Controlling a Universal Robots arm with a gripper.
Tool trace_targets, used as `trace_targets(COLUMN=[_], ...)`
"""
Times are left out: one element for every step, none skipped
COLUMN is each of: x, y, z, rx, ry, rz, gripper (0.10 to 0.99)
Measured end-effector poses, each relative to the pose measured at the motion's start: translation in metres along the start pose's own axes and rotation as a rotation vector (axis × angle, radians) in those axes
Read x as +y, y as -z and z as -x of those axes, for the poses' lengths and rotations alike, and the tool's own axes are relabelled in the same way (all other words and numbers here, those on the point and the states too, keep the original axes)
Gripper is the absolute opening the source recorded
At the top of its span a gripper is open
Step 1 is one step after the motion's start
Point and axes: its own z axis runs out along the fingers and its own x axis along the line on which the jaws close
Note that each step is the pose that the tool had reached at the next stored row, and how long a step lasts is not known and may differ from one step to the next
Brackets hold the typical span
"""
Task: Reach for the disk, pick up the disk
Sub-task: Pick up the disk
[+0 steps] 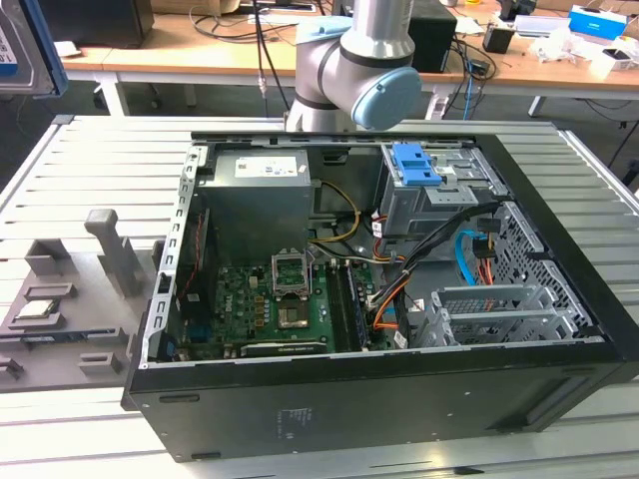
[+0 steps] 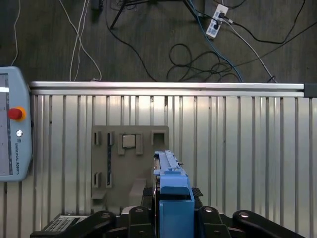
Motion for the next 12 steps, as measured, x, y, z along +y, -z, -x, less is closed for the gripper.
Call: trace_targets(x=[0.0,-0.0001,-0.0002,-0.0002,-0.0002,-0.0003,-0.0004,-0.0004,-0.0005,-0.0005,-0.0006,-0.0006], y=[0.003,0.0085,0.0108,0.0128,0.0153,0.0191,0.021,0.0237,0.0259,0.0282,0.0316,0.0336], z=[0.0,0.0,0.0,0.0,0.0,0.0,0.0,0.0,0.0,0.0,-0.0001,-0.0001], rx=[0.0001,0.0001,0.0001,0.0,0.0001,0.0,0.0,0.0001,0.0001,0.0,0.0,0.0], ry=[0.0,0.0,0.0,0.0,0.0,0.0,0.0,0.0,0.0,0.0,0.0,0.0], rz=[0.0,0.0,0.0,0.0,0.0,0.0,0.0,0.0,0.0,0.0,0.0,0.0], gripper=[0.369,0.369,0.369,0.369,0.369,0.369,0.369,0.369,0.369,0.369,0.369,0.369])
